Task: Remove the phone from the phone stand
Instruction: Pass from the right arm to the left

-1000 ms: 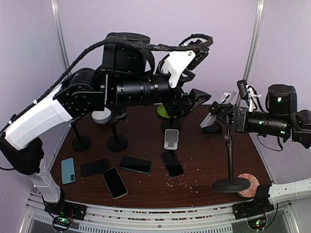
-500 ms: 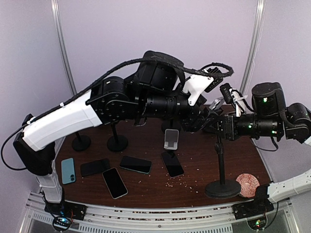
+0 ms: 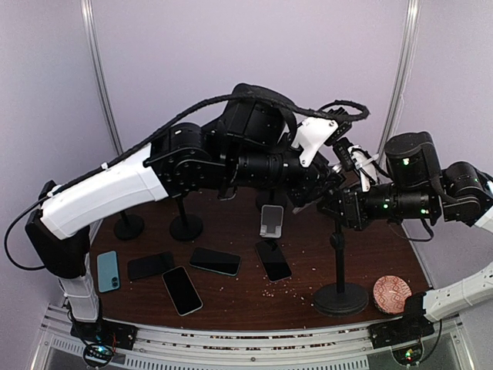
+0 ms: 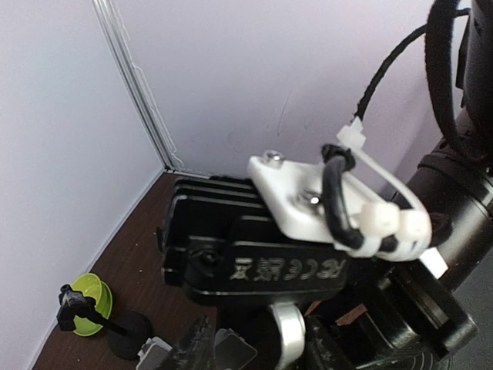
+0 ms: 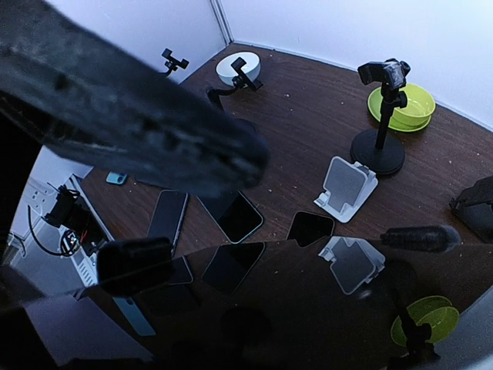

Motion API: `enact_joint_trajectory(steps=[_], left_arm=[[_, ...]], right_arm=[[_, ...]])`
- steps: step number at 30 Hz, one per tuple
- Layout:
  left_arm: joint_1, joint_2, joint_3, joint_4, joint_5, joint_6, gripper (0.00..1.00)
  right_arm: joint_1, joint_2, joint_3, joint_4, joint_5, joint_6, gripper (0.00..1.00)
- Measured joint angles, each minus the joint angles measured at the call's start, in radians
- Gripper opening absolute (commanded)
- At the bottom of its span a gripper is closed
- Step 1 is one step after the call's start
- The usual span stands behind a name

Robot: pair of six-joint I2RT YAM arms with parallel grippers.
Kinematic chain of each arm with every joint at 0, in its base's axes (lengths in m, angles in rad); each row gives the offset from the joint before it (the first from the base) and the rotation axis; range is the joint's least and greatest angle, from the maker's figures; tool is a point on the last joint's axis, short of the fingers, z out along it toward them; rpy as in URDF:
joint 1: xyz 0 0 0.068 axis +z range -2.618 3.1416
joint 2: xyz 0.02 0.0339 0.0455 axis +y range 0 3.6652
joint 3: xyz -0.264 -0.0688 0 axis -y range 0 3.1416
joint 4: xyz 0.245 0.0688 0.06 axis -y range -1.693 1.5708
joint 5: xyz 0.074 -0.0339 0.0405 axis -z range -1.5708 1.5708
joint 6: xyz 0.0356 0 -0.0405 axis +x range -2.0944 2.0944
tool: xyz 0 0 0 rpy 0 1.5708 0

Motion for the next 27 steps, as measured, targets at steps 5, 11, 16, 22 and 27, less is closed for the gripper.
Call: enact_joint_trajectory(steps=[5,11,16,22,27], left_arm=[[0.001,0.015,0.002,0.016,0.008,0.012,0.00],[0.000,0.018,0.001,0.042,-0.006,0.006,0.00],[-0.008,-0.009,-0.080,0.140,-0.015,-0.027,0.00],[-0.014,-0.068,-0.197,0.253,-0.018,-0.051,0.00],[-0.013,-0.114,-0.253,0.315,-0.024,-0.059,0.00]], right_arm=[[0.000,-0.015,0.000,-0.011,-0.001,-0.034,0.00],[-0.002,-0.035,0.000,-0.020,0.000,-0.032,0.00],[-0.002,-0.078,-0.027,-0.007,0.009,0.007,0.00],[-0.039,-0.135,-0.091,0.087,-0.064,0.082,0.04],[-0.111,-0.156,-0.118,0.179,-0.201,0.116,0.20]])
